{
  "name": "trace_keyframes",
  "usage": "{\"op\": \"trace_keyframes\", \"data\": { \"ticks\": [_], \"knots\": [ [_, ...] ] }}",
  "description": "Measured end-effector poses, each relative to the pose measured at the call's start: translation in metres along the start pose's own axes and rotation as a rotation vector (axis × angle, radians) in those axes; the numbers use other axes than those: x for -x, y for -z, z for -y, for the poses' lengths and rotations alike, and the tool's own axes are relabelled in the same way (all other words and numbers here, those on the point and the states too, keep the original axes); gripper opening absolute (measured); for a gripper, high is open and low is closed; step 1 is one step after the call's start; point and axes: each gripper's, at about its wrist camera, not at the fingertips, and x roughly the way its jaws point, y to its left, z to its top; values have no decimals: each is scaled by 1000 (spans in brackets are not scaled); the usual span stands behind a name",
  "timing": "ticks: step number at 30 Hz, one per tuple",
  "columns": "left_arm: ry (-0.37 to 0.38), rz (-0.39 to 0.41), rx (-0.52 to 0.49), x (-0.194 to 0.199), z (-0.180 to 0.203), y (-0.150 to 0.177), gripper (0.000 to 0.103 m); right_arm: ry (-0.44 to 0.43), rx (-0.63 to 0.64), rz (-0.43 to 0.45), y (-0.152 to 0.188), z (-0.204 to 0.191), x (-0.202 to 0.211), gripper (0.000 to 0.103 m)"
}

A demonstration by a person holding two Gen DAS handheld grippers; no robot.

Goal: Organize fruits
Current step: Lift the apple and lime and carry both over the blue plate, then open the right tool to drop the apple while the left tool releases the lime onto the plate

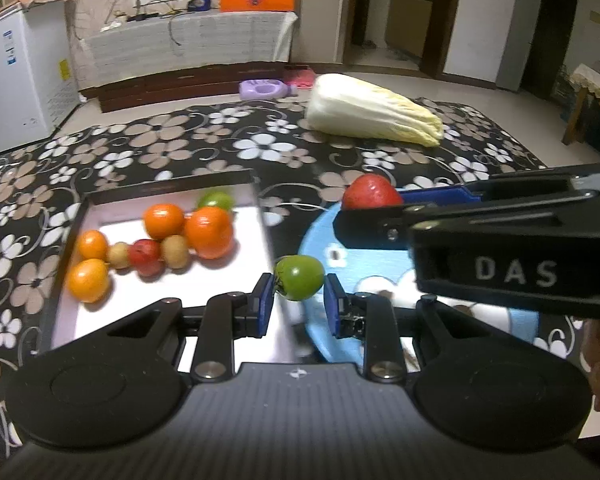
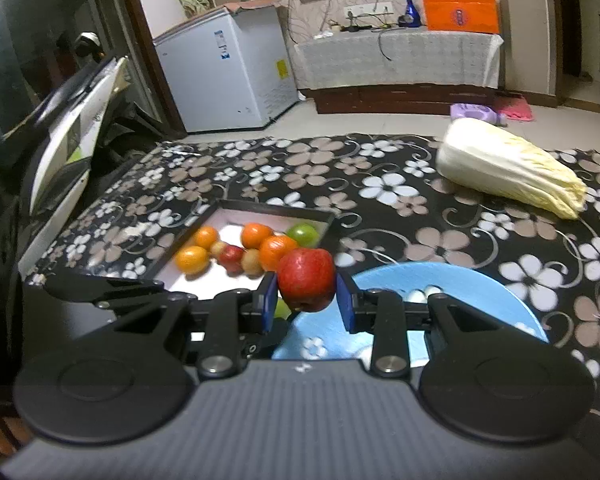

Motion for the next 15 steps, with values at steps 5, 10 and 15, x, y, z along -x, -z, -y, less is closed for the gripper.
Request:
{"op": "trace_keyframes", "data": {
  "ticks": [5,10,15],
  "knots": [
    [36,-13,-23,-8,24,1,32,38,-6,-18,8,16,6,35],
    [68,-31,-63,-16,47,8,32,82,-17,-53,19,35,9,35],
    [90,-44,-90,-21,62,13,32,126,-28,-92,29,53,9,35]
  ]
}}
